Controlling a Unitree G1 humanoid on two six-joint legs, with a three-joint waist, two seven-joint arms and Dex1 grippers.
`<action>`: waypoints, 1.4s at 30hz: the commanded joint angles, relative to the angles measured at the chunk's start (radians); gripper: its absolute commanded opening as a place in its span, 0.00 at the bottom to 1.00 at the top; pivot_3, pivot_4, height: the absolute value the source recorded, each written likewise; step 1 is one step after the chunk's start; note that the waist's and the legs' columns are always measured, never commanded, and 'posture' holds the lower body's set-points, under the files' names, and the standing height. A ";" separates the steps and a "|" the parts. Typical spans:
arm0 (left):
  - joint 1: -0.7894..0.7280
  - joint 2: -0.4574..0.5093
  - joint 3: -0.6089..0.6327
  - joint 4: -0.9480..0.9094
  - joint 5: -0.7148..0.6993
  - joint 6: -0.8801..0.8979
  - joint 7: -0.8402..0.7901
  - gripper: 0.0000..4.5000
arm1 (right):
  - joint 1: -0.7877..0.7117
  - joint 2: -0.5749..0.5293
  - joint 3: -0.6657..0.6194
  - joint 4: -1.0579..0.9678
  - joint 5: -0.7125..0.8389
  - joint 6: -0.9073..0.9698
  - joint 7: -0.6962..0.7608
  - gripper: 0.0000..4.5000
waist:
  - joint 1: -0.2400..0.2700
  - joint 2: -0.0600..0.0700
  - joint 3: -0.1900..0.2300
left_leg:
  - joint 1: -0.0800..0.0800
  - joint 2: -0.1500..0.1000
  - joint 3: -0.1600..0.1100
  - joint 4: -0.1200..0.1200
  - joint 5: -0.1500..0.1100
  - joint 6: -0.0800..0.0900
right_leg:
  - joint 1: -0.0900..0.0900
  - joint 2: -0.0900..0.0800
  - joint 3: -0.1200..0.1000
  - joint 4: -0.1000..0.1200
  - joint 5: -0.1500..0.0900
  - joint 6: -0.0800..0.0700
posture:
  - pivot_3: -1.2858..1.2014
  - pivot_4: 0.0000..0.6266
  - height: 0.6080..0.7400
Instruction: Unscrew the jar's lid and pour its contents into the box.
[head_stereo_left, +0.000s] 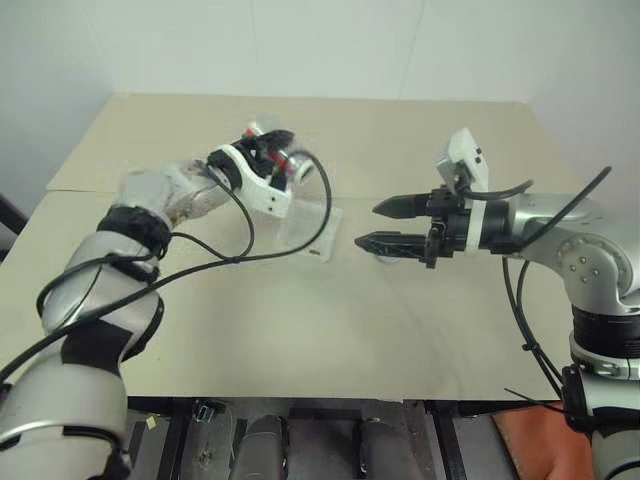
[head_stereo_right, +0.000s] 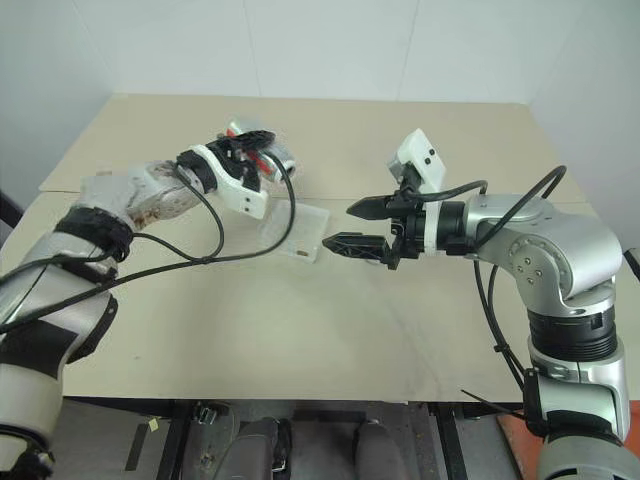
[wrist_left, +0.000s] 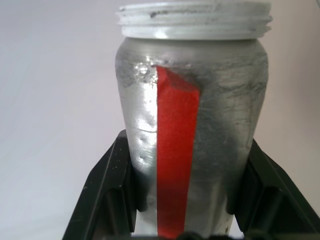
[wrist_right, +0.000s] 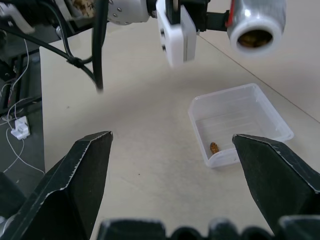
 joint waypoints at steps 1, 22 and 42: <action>0.112 -0.014 0.199 -0.153 -0.328 0.142 -0.271 0.46 | -0.011 -0.004 -0.037 -0.013 0.019 -0.019 0.003 1.00 | -0.001 0.000 0.000 | 0.000 0.000 0.000 0.000 0.000 0.000 | 0.000 0.000 0.000 0.000 0.000 0.000 | 0.52 0.24 1.00; 0.750 -0.365 0.690 -0.881 -0.959 0.838 -0.293 0.46 | 0.061 -0.017 -0.044 -0.017 -0.008 -0.110 0.030 1.00 | 0.000 0.000 0.000 | 0.002 0.000 -0.007 0.011 -0.001 0.001 | 0.005 0.000 -0.001 0.005 0.000 0.000 | 0.52 0.24 1.00; 0.746 -0.407 0.685 -0.633 -0.936 0.605 -0.330 0.72 | 0.104 -0.042 -0.042 -0.037 -0.031 -0.161 0.064 1.00 | 0.000 0.000 0.000 | 0.005 0.000 -0.006 0.011 -0.001 0.001 | 0.007 0.000 0.000 0.004 0.000 0.000 | 0.52 0.24 1.00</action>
